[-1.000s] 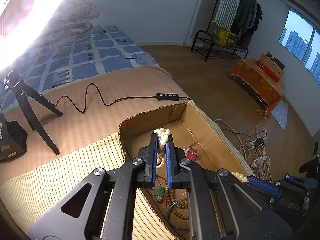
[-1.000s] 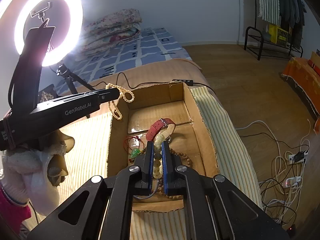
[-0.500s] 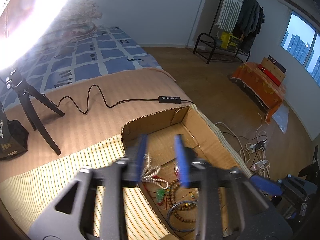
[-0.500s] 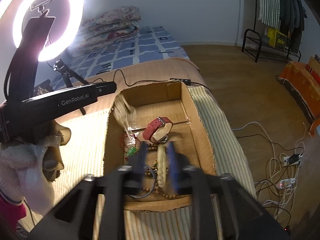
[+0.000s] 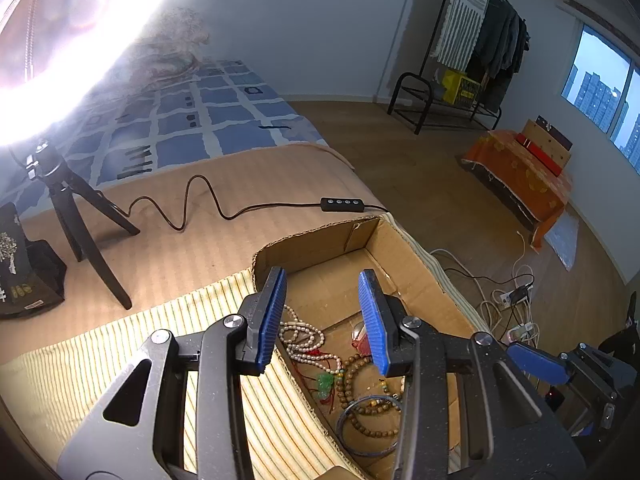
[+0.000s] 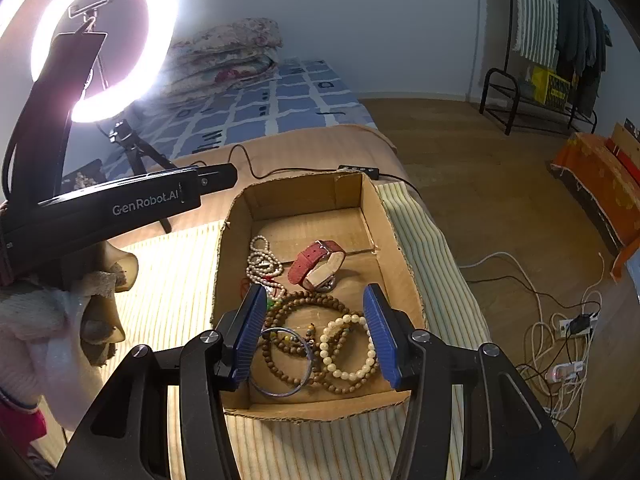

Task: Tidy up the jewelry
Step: 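Open both tools to drop the necklace and bracelet into the box, then move both tools back over the cloth toward the two pearl stud earrings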

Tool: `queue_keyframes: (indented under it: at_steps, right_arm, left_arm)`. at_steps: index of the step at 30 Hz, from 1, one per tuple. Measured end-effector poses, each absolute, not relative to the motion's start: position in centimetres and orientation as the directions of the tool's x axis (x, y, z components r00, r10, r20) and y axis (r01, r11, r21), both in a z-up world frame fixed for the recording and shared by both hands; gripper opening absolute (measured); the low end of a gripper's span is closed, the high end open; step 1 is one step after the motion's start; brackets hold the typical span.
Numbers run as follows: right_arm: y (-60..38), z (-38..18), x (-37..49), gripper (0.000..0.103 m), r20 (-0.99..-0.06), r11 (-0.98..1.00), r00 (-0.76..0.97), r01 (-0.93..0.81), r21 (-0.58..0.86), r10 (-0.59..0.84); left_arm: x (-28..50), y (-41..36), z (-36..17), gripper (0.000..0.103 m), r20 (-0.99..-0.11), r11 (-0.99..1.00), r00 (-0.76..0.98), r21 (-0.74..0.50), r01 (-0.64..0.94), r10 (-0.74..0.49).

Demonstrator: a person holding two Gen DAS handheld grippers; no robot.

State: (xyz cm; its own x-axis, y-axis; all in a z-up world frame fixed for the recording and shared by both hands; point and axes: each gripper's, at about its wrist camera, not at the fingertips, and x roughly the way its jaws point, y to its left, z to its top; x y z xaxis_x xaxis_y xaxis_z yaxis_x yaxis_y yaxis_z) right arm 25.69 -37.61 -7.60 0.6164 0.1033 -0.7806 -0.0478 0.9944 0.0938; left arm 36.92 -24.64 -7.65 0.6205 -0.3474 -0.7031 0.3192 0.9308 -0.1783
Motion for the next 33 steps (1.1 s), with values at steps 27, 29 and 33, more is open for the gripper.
queue_keyframes:
  at_steps: [27,29,33]
  right_arm:
    - [-34.3,-2.0,21.0,0.061,-0.702,0.996,0.707,-0.09,0.024,0.081]
    - [-33.8,-1.8,20.5,0.061,-0.697,0.994,0.711,-0.103,0.025,0.091]
    - [-32.6,-1.6,19.6,0.061,-0.691,0.99,0.713,-0.136,0.023,0.114]
  left_arm:
    - [27.0,-15.5,-1.2,0.038,-0.627,0.948,0.714,-0.166,0.27,-0.313]
    - [25.9,-14.2,-1.1,0.038,-0.628,0.951,0.716,-0.161,0.264,-0.305]
    - [24.0,-11.9,-0.8,0.038,-0.631,0.956,0.719,-0.157,0.249,-0.29]
